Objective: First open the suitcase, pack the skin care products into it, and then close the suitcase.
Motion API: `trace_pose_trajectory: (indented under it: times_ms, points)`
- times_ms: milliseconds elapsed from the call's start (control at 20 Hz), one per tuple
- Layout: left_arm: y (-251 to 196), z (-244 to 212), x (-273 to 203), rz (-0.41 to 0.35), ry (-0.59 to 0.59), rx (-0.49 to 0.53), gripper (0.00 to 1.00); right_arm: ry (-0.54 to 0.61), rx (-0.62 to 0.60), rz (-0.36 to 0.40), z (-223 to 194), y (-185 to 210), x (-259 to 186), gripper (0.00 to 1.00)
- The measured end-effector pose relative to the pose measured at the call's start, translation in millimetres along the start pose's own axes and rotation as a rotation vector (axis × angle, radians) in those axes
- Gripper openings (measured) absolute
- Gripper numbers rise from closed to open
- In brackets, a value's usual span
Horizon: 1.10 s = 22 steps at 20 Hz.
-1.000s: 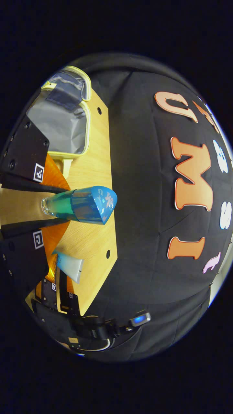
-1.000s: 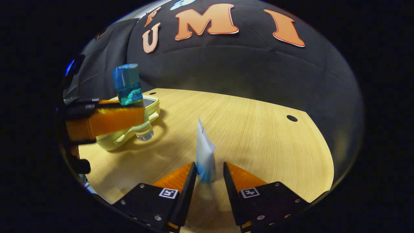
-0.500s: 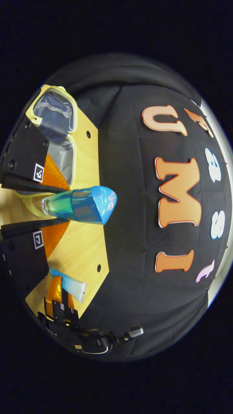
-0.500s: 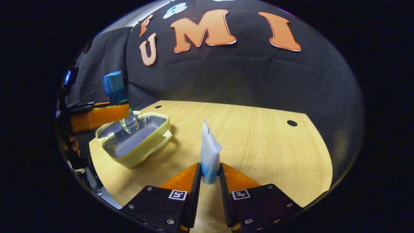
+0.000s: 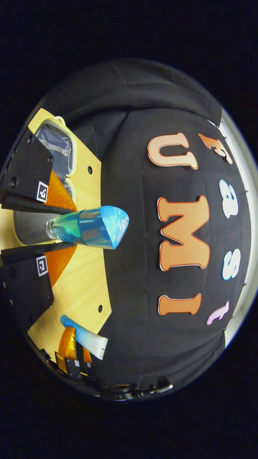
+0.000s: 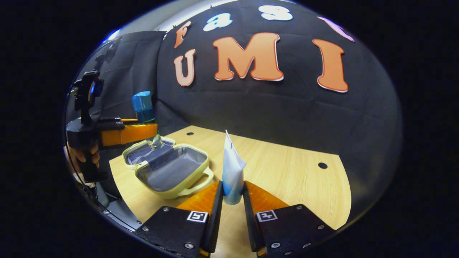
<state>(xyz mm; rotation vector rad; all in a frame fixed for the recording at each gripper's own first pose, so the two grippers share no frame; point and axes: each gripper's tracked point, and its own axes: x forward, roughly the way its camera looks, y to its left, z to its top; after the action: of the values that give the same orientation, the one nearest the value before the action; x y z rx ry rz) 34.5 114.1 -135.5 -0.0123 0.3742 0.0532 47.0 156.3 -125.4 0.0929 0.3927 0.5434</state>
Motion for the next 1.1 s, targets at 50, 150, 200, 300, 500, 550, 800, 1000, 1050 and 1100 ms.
trace_pose_trajectory:
  times_ms: [50, 150, 200, 300, 500, 550, 800, 1000, 1050, 1100]
  points:
    - [6, -3, 0, 0.001, 0.015, 0.010, 0.39, -0.001, -0.007, 0.008, 3, 7, 0, 0.35]
    - [18, -9, 0, -0.008, 0.034, 0.004, 0.39, 0.003, -0.011, 0.011, 7, 21, 3, 0.35]
    - [27, -16, 2, -0.009, 0.049, 0.003, 0.41, 0.002, -0.007, 0.014, 11, 30, 5, 0.35]
    - [43, -21, 4, -0.017, 0.066, 0.008, 0.39, -0.011, -0.007, 0.022, 22, 46, 7, 0.35]
    - [74, -47, 15, -0.075, 0.128, 0.007, 0.39, -0.012, -0.003, -0.001, 32, 75, 22, 0.35]
    - [83, -58, 19, -0.090, 0.151, -0.004, 0.39, -0.011, 0.001, -0.012, 33, 83, 26, 0.35]
    - [111, -110, 41, -0.189, 0.263, -0.027, 0.39, 0.041, 0.025, -0.050, 20, 123, 49, 0.35]
    - [118, -151, 56, -0.257, 0.355, -0.065, 0.39, 0.099, 0.062, -0.051, 5, 156, 60, 0.36]
    - [117, -159, 59, -0.270, 0.374, -0.080, 0.39, 0.115, 0.063, -0.046, 1, 161, 63, 0.36]
    - [115, -165, 61, -0.282, 0.392, -0.095, 0.40, 0.129, 0.064, -0.044, 0, 164, 65, 0.36]
